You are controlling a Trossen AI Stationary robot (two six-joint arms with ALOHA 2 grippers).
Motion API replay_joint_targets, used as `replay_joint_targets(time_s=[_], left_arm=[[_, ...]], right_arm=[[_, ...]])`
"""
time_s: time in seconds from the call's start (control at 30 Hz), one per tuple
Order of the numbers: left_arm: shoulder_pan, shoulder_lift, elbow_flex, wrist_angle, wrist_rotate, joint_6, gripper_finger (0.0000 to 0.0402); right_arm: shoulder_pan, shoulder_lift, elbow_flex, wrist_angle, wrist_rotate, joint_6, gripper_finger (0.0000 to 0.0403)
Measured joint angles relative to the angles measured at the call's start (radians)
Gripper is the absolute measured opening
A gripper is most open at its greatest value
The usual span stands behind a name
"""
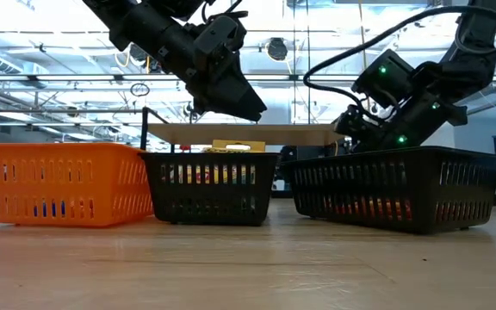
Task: Pick & Place Office Desk Supplies
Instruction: Put the orange keychain into the orange bin
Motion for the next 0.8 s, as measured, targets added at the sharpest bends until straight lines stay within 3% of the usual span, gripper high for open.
replay_joint_targets(time_s=[0.23, 0.5, 0.67, 0.8], left_arm=[[0.001, 0.0, 0.0, 0.0, 0.0, 0.004, 0.0138], [0.001, 0.0, 0.0, 0.0, 0.0, 0.006, 0.0138], [0.001, 0.0, 0.0, 0.0, 0.0, 0.007, 0.0139], [0.001, 0.0, 0.0, 0.0, 0.0, 0.007, 0.0138]], right_arm=[[-0.002, 0.0, 0.0, -0.026, -0.014, 0.039, 0.0155], [-0.024, 0.0, 0.001, -0.038, -0.153, 0.117, 0.0141], [-0.033, 0.0, 0.0, -0.059, -0.167, 0.138, 0.011], [-0.047, 0.0, 0.0, -0.06, -0.17, 0.139, 0.005]])
